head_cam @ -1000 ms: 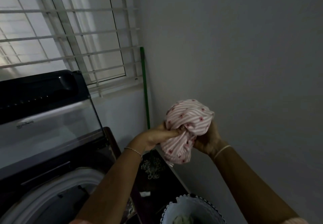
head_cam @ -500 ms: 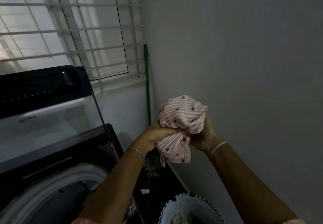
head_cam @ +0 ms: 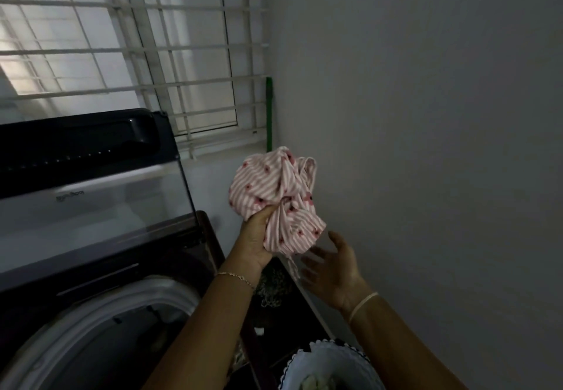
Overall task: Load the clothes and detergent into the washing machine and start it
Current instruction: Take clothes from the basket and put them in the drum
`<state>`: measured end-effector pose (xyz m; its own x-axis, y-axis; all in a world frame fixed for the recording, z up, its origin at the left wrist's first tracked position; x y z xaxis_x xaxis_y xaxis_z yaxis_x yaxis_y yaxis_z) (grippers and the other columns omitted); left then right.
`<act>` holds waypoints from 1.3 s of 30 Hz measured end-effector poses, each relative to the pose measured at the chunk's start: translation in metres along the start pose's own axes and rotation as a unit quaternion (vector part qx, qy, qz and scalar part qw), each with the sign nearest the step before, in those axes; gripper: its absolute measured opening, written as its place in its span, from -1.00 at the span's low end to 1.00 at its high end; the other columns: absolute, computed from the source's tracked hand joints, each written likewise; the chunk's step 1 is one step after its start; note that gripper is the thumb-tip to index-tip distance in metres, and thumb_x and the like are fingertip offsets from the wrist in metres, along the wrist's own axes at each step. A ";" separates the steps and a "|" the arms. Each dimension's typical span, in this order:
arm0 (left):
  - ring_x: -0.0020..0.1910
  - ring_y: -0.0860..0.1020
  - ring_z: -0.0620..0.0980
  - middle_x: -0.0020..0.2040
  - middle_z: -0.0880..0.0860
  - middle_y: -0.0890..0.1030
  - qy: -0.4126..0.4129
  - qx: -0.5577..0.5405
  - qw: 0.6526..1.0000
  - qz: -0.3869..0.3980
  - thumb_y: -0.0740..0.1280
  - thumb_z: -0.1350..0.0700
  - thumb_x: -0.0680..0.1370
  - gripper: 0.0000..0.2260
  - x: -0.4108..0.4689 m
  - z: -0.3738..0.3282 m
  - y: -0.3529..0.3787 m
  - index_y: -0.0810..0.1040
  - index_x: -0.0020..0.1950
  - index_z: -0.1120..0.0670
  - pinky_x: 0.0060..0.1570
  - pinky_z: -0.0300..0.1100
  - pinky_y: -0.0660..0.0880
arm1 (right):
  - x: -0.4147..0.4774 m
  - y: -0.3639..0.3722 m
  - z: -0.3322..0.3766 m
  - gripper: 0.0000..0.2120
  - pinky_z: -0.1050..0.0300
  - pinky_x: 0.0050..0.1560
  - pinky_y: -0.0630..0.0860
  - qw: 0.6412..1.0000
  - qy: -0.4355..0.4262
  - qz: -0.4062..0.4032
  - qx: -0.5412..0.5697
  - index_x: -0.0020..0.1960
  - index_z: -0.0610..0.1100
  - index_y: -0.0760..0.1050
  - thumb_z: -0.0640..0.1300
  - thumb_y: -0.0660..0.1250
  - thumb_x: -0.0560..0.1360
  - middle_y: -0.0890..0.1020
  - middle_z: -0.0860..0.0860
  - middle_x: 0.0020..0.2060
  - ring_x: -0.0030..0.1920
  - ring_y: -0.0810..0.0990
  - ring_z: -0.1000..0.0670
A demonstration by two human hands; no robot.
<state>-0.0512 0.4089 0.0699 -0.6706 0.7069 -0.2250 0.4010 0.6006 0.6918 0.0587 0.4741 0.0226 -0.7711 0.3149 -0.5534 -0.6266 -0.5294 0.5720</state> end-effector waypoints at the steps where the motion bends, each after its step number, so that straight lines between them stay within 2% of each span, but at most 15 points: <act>1: -0.09 0.67 0.06 0.08 0.16 0.64 -0.001 -0.009 1.000 0.002 0.21 0.14 0.60 -0.75 -0.003 -0.003 -0.001 0.53 0.21 0.21 -0.12 -0.04 0.59 | 0.002 0.005 -0.012 -0.39 -0.01 0.05 0.39 1.000 0.017 0.012 0.018 0.34 -0.13 0.36 0.30 0.05 0.52 0.52 -0.14 0.10 0.00 0.48 -0.12; 3: -0.05 0.66 0.09 0.13 0.16 0.63 0.003 -0.025 1.000 -0.003 0.24 0.12 0.58 -0.75 -0.008 -0.008 -0.007 0.54 0.19 0.20 -0.08 -0.03 0.57 | 0.005 0.020 -0.033 -0.28 -0.17 0.22 0.40 0.997 0.044 0.045 0.037 0.39 -0.13 0.30 0.39 0.00 0.49 0.51 -0.20 0.16 0.08 0.50 -0.19; 7: 0.00 0.66 0.11 0.11 0.18 0.65 0.030 -0.052 0.998 -0.015 0.36 0.08 0.45 -0.62 -0.023 -0.021 -0.023 0.55 0.23 0.20 -0.08 -0.05 0.61 | 0.009 0.054 -0.047 -0.28 -0.16 0.08 0.52 0.991 0.022 0.087 0.102 0.31 -0.19 0.45 0.37 0.02 0.50 0.58 -0.23 0.13 0.07 0.57 -0.23; 9: -0.10 0.69 0.09 -0.01 0.18 0.69 0.021 -0.065 0.997 -0.021 0.26 0.09 0.54 -0.74 -0.031 -0.026 -0.036 0.65 0.06 0.21 -0.09 -0.05 0.59 | 0.011 0.069 -0.045 -0.26 -0.13 0.09 0.52 0.985 0.006 0.109 0.134 0.36 -0.20 0.42 0.36 -0.02 0.52 0.57 -0.24 0.20 0.12 0.57 -0.23; 12: -0.18 0.70 0.08 -0.12 0.18 0.70 0.019 -0.063 0.997 -0.034 0.11 0.10 0.63 -0.57 -0.045 -0.036 -0.065 0.72 -0.16 0.23 -0.19 -0.11 0.64 | 0.014 0.085 -0.042 -0.22 -0.23 0.10 0.54 0.980 0.000 0.135 0.144 0.48 -0.23 0.24 0.35 0.00 0.52 0.46 -0.27 0.33 0.25 0.50 -0.25; 14: -0.15 0.69 0.07 -0.09 0.17 0.70 0.015 -0.043 0.998 -0.052 0.12 0.11 0.63 -0.59 -0.060 -0.042 -0.090 0.72 -0.14 0.22 -0.13 -0.12 0.63 | 0.016 0.094 -0.044 -0.29 -0.26 -0.06 0.54 0.982 0.009 0.119 0.144 0.51 -0.13 0.14 0.31 0.07 0.53 0.35 -0.29 0.40 0.21 0.50 -0.31; 17: -0.22 0.69 0.05 -0.18 0.14 0.71 0.001 0.013 0.995 -0.102 0.20 0.15 0.59 -0.66 -0.084 -0.052 -0.136 0.72 -0.21 0.20 -0.07 -0.11 0.56 | 0.021 0.117 -0.055 -0.32 -0.25 -0.05 0.58 0.985 0.042 0.137 0.091 0.42 -0.12 0.31 0.31 0.17 0.48 0.48 -0.28 0.23 0.07 0.59 -0.30; 22: -0.28 0.67 -0.01 -0.23 0.06 0.69 -0.025 0.144 0.977 -0.154 0.32 0.19 0.54 -0.85 -0.129 -0.079 -0.192 0.63 0.03 0.19 -0.27 -0.24 0.58 | 0.016 0.173 -0.087 -0.53 -0.13 0.09 0.54 0.976 0.047 0.210 -0.018 -0.03 -0.14 0.66 0.23 0.23 0.49 0.69 -0.15 -0.04 -0.07 0.68 -0.17; 24: -0.22 0.68 -0.04 -0.15 0.06 0.70 -0.026 0.180 0.972 -0.149 0.42 0.22 0.44 -0.73 -0.142 -0.089 -0.208 0.59 0.13 0.22 -0.23 -0.24 0.58 | 0.016 0.197 -0.108 -0.54 -0.14 0.27 0.45 0.959 0.058 0.268 -0.065 0.16 -0.16 0.62 0.16 0.24 0.50 0.65 -0.17 0.13 0.11 0.64 -0.18; 26: -0.05 0.66 0.00 0.00 0.09 0.69 -0.018 0.219 0.961 -0.169 0.48 0.23 0.40 -0.56 -0.150 -0.097 -0.229 0.53 0.26 0.22 -0.10 -0.18 0.60 | 0.023 0.214 -0.134 -0.55 -0.13 0.28 0.47 0.944 0.076 0.303 -0.107 0.27 -0.18 0.54 0.04 0.33 0.47 0.60 -0.18 0.21 0.18 0.60 -0.17; 28: 0.13 0.61 0.07 0.19 0.14 0.62 0.008 0.238 0.953 -0.189 0.45 0.26 0.44 -0.52 -0.156 -0.101 -0.254 0.47 0.35 0.19 0.09 -0.06 0.57 | 0.036 0.222 -0.161 -0.62 -0.10 0.17 0.56 0.939 0.099 0.301 -0.135 0.26 -0.20 0.55 -0.08 0.33 0.48 0.62 -0.19 0.17 0.13 0.63 -0.16; 31: 0.22 0.55 0.08 0.27 0.10 0.56 0.008 0.264 0.944 -0.198 0.55 0.15 0.33 -0.40 -0.167 -0.098 -0.277 0.46 0.33 0.16 0.22 -0.04 0.47 | 0.067 0.218 -0.201 -0.54 -0.08 0.10 0.58 0.944 0.117 0.253 -0.176 0.34 -0.25 0.45 -0.22 0.35 0.45 0.57 -0.25 0.22 0.19 0.58 -0.22; 34: 0.25 0.53 0.09 0.29 0.12 0.53 0.005 0.347 0.916 -0.200 0.45 0.32 0.43 -0.48 -0.171 -0.095 -0.298 0.41 0.36 0.20 0.11 -0.23 0.51 | 0.100 0.202 -0.233 -0.56 -0.06 0.08 0.56 0.951 0.128 0.184 -0.212 0.35 -0.21 0.43 -0.24 0.30 0.47 0.55 -0.24 0.24 0.22 0.56 -0.23; 36: 0.23 0.52 -0.09 0.28 -0.01 0.50 0.005 0.356 0.925 -0.135 0.40 0.37 0.46 -0.46 -0.166 -0.089 -0.313 0.37 0.40 0.13 0.07 -0.43 0.48 | 0.116 0.190 -0.248 -0.63 -0.02 0.02 0.58 0.949 0.127 0.157 -0.240 0.29 -0.23 0.50 -0.25 0.28 0.48 0.59 -0.23 0.19 0.16 0.59 -0.22; 39: 0.27 0.51 -0.09 0.29 -0.03 0.53 -0.015 0.298 0.948 -0.113 0.46 0.00 0.44 -0.54 -0.164 -0.079 -0.334 0.46 0.32 -0.01 0.23 -0.26 0.46 | 0.126 0.176 -0.265 -0.66 -0.06 -0.05 0.60 0.939 0.102 0.133 -0.301 0.15 -0.25 0.57 -0.35 0.33 0.39 0.64 -0.25 0.07 0.03 0.64 -0.22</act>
<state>-0.1250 0.0628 -0.0702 -0.7670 0.5394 -0.3475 0.5364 0.8362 0.1141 -0.1194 0.2116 -0.1071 -0.8158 -0.0164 -0.5780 -0.1904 -0.9362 0.2953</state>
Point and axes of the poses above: each hand's wrist, its own x-axis towards the middle knuckle, its own y-axis out of the palm, z = x × y, the point moved 5 cm from there along x, towards the middle knuckle
